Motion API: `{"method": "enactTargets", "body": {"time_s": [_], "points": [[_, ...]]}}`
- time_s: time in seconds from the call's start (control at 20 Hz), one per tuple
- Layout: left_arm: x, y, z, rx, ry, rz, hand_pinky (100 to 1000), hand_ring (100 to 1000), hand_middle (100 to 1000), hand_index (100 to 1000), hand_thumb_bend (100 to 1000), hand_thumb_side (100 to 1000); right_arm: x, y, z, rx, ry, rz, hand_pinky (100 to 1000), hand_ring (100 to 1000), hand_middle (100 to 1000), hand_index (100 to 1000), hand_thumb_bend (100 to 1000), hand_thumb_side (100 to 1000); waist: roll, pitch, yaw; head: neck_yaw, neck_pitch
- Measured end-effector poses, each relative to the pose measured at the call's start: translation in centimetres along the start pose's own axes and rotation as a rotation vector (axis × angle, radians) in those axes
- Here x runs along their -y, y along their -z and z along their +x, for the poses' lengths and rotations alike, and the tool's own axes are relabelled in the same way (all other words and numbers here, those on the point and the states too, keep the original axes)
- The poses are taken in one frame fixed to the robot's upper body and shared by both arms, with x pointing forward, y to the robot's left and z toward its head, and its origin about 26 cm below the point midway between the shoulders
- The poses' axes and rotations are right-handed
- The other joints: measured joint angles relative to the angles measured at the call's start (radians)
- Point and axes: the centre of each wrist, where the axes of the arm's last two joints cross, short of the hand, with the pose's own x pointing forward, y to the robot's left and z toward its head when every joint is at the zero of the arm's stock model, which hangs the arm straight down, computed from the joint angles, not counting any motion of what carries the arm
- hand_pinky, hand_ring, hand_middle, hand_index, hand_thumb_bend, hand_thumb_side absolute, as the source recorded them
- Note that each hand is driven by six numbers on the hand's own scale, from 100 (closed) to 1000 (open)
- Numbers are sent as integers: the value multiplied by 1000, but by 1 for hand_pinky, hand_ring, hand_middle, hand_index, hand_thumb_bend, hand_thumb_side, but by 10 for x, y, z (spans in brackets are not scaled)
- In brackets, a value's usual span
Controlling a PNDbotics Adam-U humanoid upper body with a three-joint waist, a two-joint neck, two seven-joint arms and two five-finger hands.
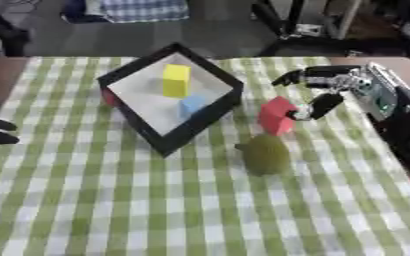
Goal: Pick up objects on the table and place them in the box.
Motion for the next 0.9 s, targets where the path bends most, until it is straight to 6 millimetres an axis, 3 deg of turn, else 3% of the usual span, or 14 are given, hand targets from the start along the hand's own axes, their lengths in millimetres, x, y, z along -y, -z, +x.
{"method": "enactTargets", "body": {"time_s": [0.9], "points": [[1,-1,-1,-2,-4,-4,729,575,604,923,125,1000,-8,1,0,4,30,18,946,936,934,1000,228,441,0,0,4,-1,0]]}}
